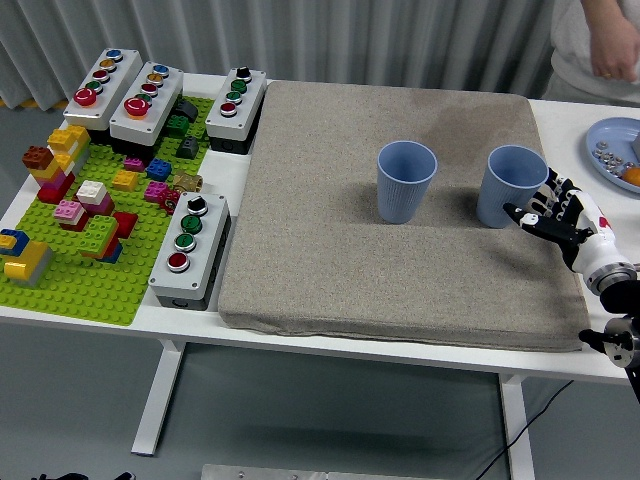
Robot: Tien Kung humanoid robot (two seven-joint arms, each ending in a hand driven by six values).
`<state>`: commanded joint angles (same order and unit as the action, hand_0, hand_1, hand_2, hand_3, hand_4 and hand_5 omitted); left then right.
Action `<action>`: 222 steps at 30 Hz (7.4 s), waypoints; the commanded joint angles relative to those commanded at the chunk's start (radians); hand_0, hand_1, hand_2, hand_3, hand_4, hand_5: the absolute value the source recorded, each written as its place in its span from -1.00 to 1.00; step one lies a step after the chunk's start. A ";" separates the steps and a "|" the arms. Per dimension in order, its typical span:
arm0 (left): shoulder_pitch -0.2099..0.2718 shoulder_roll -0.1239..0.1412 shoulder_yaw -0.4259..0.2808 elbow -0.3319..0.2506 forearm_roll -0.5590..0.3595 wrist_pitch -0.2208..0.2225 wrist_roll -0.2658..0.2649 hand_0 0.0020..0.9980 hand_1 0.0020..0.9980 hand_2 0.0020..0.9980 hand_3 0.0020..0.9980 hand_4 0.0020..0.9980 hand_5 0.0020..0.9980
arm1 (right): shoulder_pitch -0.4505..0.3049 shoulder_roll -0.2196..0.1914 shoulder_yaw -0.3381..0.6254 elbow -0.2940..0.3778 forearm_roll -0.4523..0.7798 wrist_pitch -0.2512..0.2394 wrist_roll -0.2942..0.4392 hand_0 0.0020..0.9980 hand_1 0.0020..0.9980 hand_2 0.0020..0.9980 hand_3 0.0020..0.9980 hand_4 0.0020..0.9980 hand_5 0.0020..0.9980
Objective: Pick cup pour cup place
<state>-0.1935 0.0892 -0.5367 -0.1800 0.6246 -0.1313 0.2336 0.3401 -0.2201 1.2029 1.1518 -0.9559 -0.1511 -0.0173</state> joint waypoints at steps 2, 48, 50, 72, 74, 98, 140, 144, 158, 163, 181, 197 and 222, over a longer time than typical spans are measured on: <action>0.000 0.000 0.001 0.000 -0.001 0.000 0.000 0.56 0.53 0.63 0.30 0.01 1.00 | 0.001 0.001 -0.002 -0.002 0.000 0.000 0.000 0.94 0.81 0.97 0.85 0.68 -0.56; -0.002 0.004 -0.005 0.000 0.008 0.000 0.001 0.56 0.53 0.63 0.29 0.01 1.00 | 0.051 0.028 -0.036 -0.058 0.012 0.006 -0.001 0.94 0.80 0.96 0.83 0.66 -0.55; -0.002 0.004 -0.005 0.000 0.008 0.000 0.001 0.56 0.53 0.63 0.29 0.01 1.00 | 0.055 0.031 -0.038 -0.062 0.013 0.006 -0.001 0.94 0.80 0.96 0.83 0.66 -0.55; -0.004 0.005 -0.002 0.000 0.004 0.000 0.000 0.55 0.53 0.63 0.29 0.01 1.00 | 0.082 0.045 -0.049 -0.090 0.020 0.008 -0.002 0.94 0.80 0.95 0.82 0.65 -0.55; -0.005 0.005 -0.003 0.000 0.005 0.000 0.000 0.55 0.53 0.63 0.29 0.01 1.00 | 0.084 0.046 -0.049 -0.093 0.021 0.008 -0.002 0.94 0.80 0.95 0.82 0.65 -0.55; -0.007 0.005 -0.001 0.000 0.002 0.000 -0.001 0.55 0.53 0.63 0.29 0.01 1.00 | 0.102 0.055 -0.053 -0.110 0.032 0.015 -0.002 0.93 0.78 0.94 0.79 0.65 -0.55; 0.001 0.012 0.002 0.000 0.000 0.001 0.001 0.56 0.53 0.63 0.29 0.01 1.00 | 0.225 -0.001 -0.173 -0.088 0.028 0.006 0.012 0.76 0.54 0.33 0.37 0.46 -0.75; 0.002 0.013 0.004 0.000 -0.002 0.001 0.001 0.56 0.53 0.63 0.29 0.01 1.00 | 0.247 -0.003 -0.179 -0.094 0.028 0.005 0.011 0.77 0.54 0.33 0.37 0.40 -0.81; -0.007 0.014 0.003 0.000 -0.002 0.001 0.000 0.56 0.53 0.63 0.29 0.01 1.00 | 0.293 -0.006 -0.219 -0.109 -0.078 -0.020 0.031 0.77 0.54 0.33 0.37 0.40 -0.82; -0.008 0.014 0.003 0.000 -0.003 0.001 0.000 0.56 0.53 0.63 0.29 0.01 1.00 | 0.300 0.004 -0.237 -0.108 -0.129 -0.034 0.037 0.77 0.54 0.33 0.36 0.39 -0.82; -0.009 0.015 0.001 0.000 0.000 0.000 0.002 0.56 0.53 0.63 0.29 0.01 1.00 | 0.312 0.019 -0.271 -0.073 -0.404 -0.096 0.054 0.78 0.54 0.33 0.36 0.39 -0.81; -0.009 0.016 0.003 0.000 -0.002 0.000 0.002 0.56 0.53 0.64 0.29 0.01 1.00 | 0.317 0.028 -0.286 -0.062 -0.534 -0.121 0.061 0.78 0.54 0.33 0.36 0.38 -0.81; -0.006 0.016 -0.001 0.000 0.006 -0.001 0.005 0.56 0.53 0.63 0.29 0.01 1.00 | 0.319 0.039 -0.288 -0.070 -0.705 -0.162 0.088 0.78 0.54 0.32 0.35 0.37 -0.80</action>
<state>-0.1996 0.1055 -0.5375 -0.1800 0.6306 -0.1320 0.2381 0.6587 -0.1814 0.9150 1.0821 -1.6607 -0.3132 0.0711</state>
